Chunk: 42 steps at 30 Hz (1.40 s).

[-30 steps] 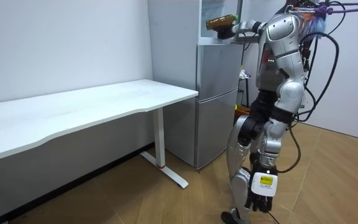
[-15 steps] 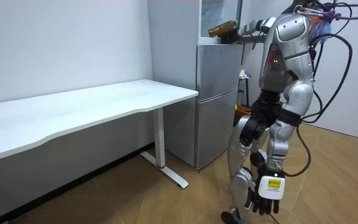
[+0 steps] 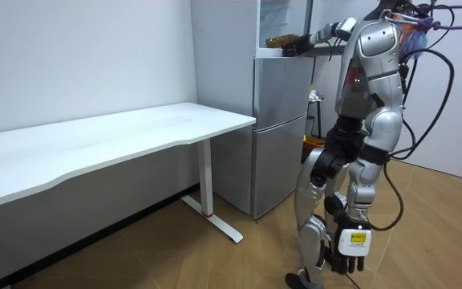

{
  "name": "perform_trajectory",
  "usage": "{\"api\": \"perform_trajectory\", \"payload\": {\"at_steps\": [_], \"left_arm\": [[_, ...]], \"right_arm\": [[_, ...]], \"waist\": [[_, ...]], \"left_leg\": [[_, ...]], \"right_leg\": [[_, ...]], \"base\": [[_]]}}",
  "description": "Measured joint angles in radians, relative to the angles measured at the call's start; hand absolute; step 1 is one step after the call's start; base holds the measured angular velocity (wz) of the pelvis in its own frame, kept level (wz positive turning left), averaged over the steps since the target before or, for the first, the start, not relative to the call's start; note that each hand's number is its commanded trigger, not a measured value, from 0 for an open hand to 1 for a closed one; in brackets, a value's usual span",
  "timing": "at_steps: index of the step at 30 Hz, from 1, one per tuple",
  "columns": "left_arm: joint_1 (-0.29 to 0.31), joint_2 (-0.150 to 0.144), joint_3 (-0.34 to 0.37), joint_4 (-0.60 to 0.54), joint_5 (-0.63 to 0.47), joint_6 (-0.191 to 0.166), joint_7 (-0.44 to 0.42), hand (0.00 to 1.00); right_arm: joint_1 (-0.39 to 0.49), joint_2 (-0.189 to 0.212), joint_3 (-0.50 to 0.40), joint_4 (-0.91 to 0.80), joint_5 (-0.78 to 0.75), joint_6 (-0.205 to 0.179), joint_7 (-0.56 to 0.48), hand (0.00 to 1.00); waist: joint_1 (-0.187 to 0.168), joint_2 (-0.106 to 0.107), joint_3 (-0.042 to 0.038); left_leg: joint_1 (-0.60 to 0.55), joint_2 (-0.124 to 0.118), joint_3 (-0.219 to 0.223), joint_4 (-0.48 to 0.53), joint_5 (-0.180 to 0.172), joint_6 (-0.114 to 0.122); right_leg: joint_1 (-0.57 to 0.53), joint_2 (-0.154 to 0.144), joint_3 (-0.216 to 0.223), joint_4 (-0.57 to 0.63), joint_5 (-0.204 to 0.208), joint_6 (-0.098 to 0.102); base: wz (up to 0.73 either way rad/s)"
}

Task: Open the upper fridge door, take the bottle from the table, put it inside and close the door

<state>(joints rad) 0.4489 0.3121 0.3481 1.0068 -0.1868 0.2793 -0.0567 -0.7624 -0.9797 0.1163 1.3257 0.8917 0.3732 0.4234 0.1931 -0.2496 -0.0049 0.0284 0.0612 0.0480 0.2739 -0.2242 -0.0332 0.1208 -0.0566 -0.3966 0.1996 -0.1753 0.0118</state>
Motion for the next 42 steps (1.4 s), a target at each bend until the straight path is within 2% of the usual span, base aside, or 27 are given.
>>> {"api": "perform_trajectory", "payload": {"at_steps": [5, 8, 15, 19, 22, 24, 26, 30, 33, 35, 36, 37, 39, 40, 41, 42], "left_arm": [[0.000, 0.014, 0.001, 0.004, -0.016, -0.020, 0.000, 0.00], [0.000, 0.024, 0.002, 0.007, -0.016, -0.027, 0.000, 0.00], [-0.004, 0.027, 0.002, 0.034, -0.018, -0.049, 0.000, 0.00], [-0.004, 0.027, 0.001, 0.038, -0.034, -0.051, 0.001, 0.00], [-0.011, 0.027, -0.009, 0.062, -0.082, -0.065, 0.001, 0.00], [-0.016, 0.027, -0.010, 0.075, -0.087, -0.076, 0.002, 0.00], [-0.015, 0.027, -0.009, 0.078, -0.090, -0.083, 0.003, 0.00], [-0.015, 0.026, -0.010, 0.073, -0.089, -0.090, 0.004, 0.00], [-0.015, 0.025, -0.009, 0.072, -0.093, -0.096, 0.010, 0.00], [-0.018, 0.020, -0.009, 0.072, -0.093, -0.101, 0.030, 0.00], [-0.021, 0.017, -0.008, 0.071, -0.091, -0.103, 0.034, 0.00], [-0.024, 0.010, -0.008, 0.060, -0.081, -0.103, 0.043, 0.00], [-0.024, 0.000, -0.010, 0.023, -0.070, -0.107, 0.048, 0.00], [-0.028, -0.003, -0.021, 0.006, -0.066, -0.110, 0.049, 0.00], [-0.031, -0.004, -0.038, -0.012, -0.064, -0.116, 0.049, 0.00], [-0.032, -0.009, -0.042, -0.019, -0.056, -0.122, 0.048, 0.00]], "right_arm": [[0.002, -0.001, -0.001, 0.014, -0.003, 0.000, 0.043, 0.00], [0.003, -0.001, -0.002, 0.036, -0.004, 0.000, 0.063, 0.00], [0.003, -0.002, -0.002, 0.036, -0.003, -0.001, 0.086, 0.00], [0.003, -0.003, -0.002, 0.035, 0.001, -0.001, 0.108, 0.00], [0.003, -0.003, -0.018, 0.033, 0.024, -0.002, 0.127, 0.00], [0.003, -0.003, -0.021, 0.027, 0.042, -0.006, 0.132, 0.00], [0.003, -0.003, -0.021, 0.017, 0.051, -0.010, 0.133, 0.00], [0.014, -0.003, -0.022, -0.047, 0.055, -0.011, 0.106, 0.00], [0.040, -0.002, -0.022, -0.161, 0.050, -0.010, 0.042, 0.00], [0.130, 0.010, -0.064, -0.364, 0.045, -0.010, -0.029, 0.00], [0.151, 0.017, -0.079, -0.410, 0.045, -0.011, -0.042, 0.00], [0.188, 0.038, -0.112, -0.504, 0.038, -0.011, -0.077, 0.00], [0.254, 0.070, -0.158, -0.678, 0.021, -0.011, -0.129, 0.00], [0.289, 0.092, -0.181, -0.788, -0.008, -0.011, -0.160, 0.00], [0.312, 0.100, -0.182, -0.874, -0.036, -0.012, -0.182, 0.00], [0.322, 0.128, -0.185, -0.951, -0.084, -0.012, -0.204, 0.00]], "waist": [[-0.002, -0.017, 0.0047], [-0.001, -0.028, 0.0037], [-0.008, -0.029, 0.0037], [-0.016, -0.023, 0.0031], [-0.027, -0.009, 0.0023], [-0.029, 0.008, -0.0033], [-0.027, 0.016, -0.0027], [-0.035, 0.023, -0.0034], [-0.056, 0.023, -0.0047], [-0.078, 0.029, -0.0073], [-0.081, 0.032, -0.0088], [-0.094, 0.041, -0.0111], [-0.117, 0.058, -0.0102], [-0.127, 0.074, -0.0122], [-0.132, 0.089, -0.0100], [-0.132, 0.106, -0.0105]], "left_leg": [[0.001, 0.001, 0.003, -0.001, 0.000, -0.001], [0.000, 0.003, 0.006, 0.000, -0.001, -0.002], [-0.001, 0.006, 0.007, 0.006, -0.003, -0.004], [-0.004, 0.015, 0.009, 0.023, -0.013, -0.007], [-0.008, 0.017, 0.011, 0.027, -0.014, -0.008], [-0.004, 0.016, 0.016, 0.023, -0.014, -0.008], [0.003, 0.017, 0.024, 0.016, -0.013, -0.008], [0.005, 0.018, 0.031, 0.014, -0.013, -0.008], [0.000, 0.018, 0.033, 0.016, -0.013, -0.008], [0.000, 0.017, 0.036, 0.015, -0.013, -0.008], [0.000, 0.018, 0.038, 0.015, -0.013, -0.008], [0.000, 0.019, 0.046, 0.015, -0.013, -0.007], [0.000, 0.019, 0.050, 0.015, -0.013, -0.007], [0.001, 0.020, 0.058, 0.014, -0.012, -0.006], [0.007, 0.020, 0.067, 0.012, -0.012, -0.005], [0.021, 0.020, 0.085, 0.000, -0.009, -0.003]], "right_leg": [[-0.001, 0.002, 0.003, -0.004, 0.001, -0.002], [0.002, 0.005, 0.006, -0.014, 0.005, -0.007], [0.006, 0.008, 0.007, -0.014, 0.005, -0.006], [0.007, 0.016, 0.010, -0.014, 0.005, -0.006], [0.001, 0.017, 0.013, -0.014, 0.005, -0.006], [0.001, 0.017, 0.019, -0.013, 0.005, -0.006], [0.000, 0.016, 0.025, -0.012, 0.005, -0.006], [-0.001, 0.016, 0.030, -0.010, 0.005, -0.006], [-0.001, 0.016, 0.035, -0.010, 0.005, -0.007], [-0.003, 0.014, 0.034, -0.009, 0.005, -0.007], [-0.005, 0.014, 0.036, -0.009, 0.006, -0.007], [-0.008, 0.014, 0.040, -0.008, 0.007, -0.009], [-0.014, 0.013, 0.044, 0.002, 0.007, -0.009], [-0.019, 0.012, 0.050, 0.007, 0.007, -0.009], [-0.019, 0.011, 0.057, 0.010, 0.007, -0.009], [-0.023, 0.009, 0.073, 0.018, 0.007, -0.009]], "base": [[-0.01], [-0.01], [0.00], [-0.03], [-0.03], [-0.07], [-0.11], [-0.05], [0.00], [-0.04], [-0.13], [-0.14], [-0.13], [-0.18], [-0.31], [-0.31]]}}
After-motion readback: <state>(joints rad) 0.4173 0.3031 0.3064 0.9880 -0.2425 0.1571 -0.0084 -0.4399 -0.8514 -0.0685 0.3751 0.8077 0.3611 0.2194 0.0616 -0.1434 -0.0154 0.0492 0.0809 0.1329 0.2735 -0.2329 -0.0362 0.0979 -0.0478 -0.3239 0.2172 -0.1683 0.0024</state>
